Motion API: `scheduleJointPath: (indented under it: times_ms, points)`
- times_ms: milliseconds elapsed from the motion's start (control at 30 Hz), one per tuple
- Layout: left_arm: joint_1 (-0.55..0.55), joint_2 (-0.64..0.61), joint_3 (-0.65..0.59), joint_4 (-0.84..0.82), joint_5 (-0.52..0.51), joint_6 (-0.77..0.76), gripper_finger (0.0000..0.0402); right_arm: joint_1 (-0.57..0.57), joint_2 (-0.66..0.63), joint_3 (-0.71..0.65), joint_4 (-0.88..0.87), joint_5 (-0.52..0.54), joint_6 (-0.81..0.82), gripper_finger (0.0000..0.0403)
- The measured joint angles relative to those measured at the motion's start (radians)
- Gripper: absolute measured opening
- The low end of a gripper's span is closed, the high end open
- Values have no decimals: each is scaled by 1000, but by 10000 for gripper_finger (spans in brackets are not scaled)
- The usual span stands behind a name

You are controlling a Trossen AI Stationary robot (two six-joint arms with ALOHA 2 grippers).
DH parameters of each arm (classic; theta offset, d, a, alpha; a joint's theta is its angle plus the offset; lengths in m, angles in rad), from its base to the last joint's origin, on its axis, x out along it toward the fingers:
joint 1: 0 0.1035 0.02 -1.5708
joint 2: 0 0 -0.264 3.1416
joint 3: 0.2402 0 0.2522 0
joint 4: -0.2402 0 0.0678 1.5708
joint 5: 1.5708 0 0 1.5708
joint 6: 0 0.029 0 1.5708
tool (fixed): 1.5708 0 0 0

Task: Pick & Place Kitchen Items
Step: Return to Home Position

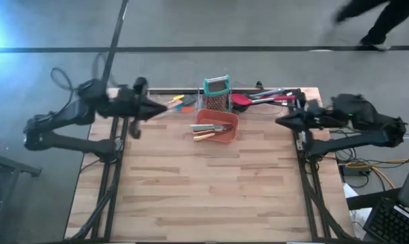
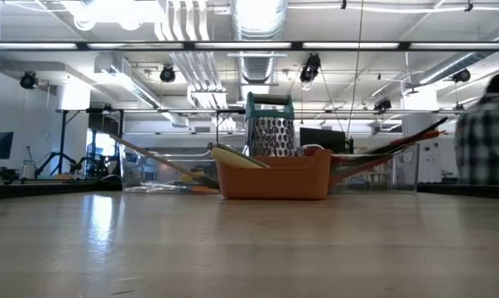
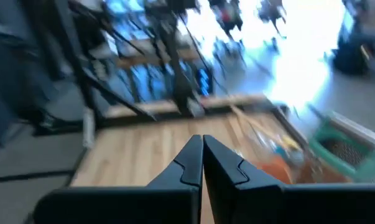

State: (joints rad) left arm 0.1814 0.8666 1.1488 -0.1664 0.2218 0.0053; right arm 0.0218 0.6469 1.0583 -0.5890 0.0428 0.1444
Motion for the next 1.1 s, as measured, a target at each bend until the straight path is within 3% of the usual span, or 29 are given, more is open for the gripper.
scheduleJointPath:
  times_ms: [233, 367, 467, 633, 767, 967, 1100]
  points:
    - [0, -271, -278, 149, -3, 35, 8, 0, -265, -236, 69, -56, -36, 8]
    - [0, -370, -390, 148, -39, 36, 14, 0, -360, -338, 66, 87, -133, 8]
    - [0, -425, -472, 144, -60, 45, 14, 0, -418, -407, 89, 144, -93, 8]
    - [0, -497, -608, 158, -51, 90, 9, 0, -491, -535, 231, 113, -127, 8]
    - [0, -543, -722, 295, -28, 84, 10, 0, -534, -617, 350, 94, -159, 8]
    - [0, -615, -899, 484, -24, 20, 18, 0, -600, -734, 369, 42, -148, 8]
    - [-1, -705, -985, 470, -17, 23, 16, 0, -647, -792, 407, 2, -148, 8]
